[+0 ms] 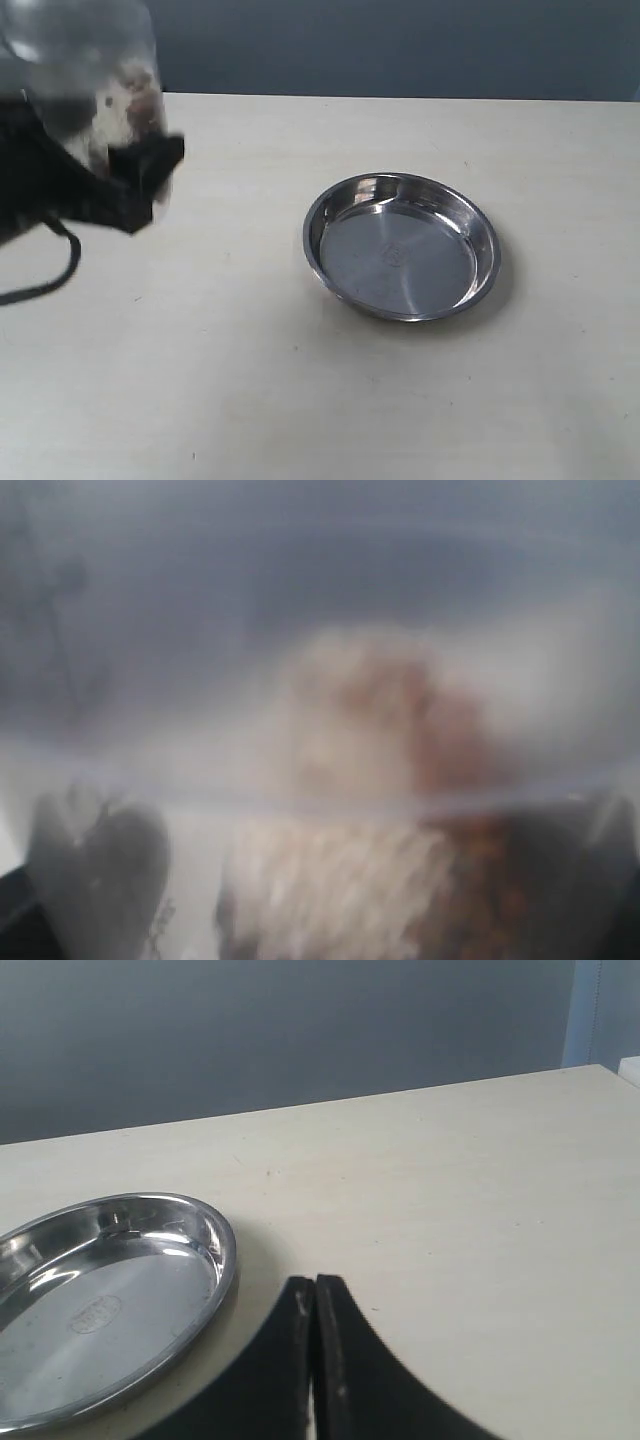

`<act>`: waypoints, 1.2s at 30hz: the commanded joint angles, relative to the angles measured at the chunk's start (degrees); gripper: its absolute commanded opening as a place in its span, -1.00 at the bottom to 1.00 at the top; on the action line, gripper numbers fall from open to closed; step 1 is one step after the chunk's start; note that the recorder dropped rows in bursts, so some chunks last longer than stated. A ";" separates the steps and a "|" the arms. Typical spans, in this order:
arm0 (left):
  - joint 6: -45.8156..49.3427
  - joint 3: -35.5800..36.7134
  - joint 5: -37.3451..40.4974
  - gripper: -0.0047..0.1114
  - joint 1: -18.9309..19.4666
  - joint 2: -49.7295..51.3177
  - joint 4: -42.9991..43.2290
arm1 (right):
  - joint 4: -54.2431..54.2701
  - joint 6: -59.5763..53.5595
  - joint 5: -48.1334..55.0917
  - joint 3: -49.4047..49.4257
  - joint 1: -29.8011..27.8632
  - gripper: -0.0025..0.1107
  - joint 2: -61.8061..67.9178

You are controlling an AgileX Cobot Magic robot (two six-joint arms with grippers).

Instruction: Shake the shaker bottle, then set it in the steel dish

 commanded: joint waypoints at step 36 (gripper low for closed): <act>36.52 6.39 0.01 -0.92 -14.70 0.47 -48.09 | -0.06 -0.36 -0.69 0.07 0.08 -0.97 -0.22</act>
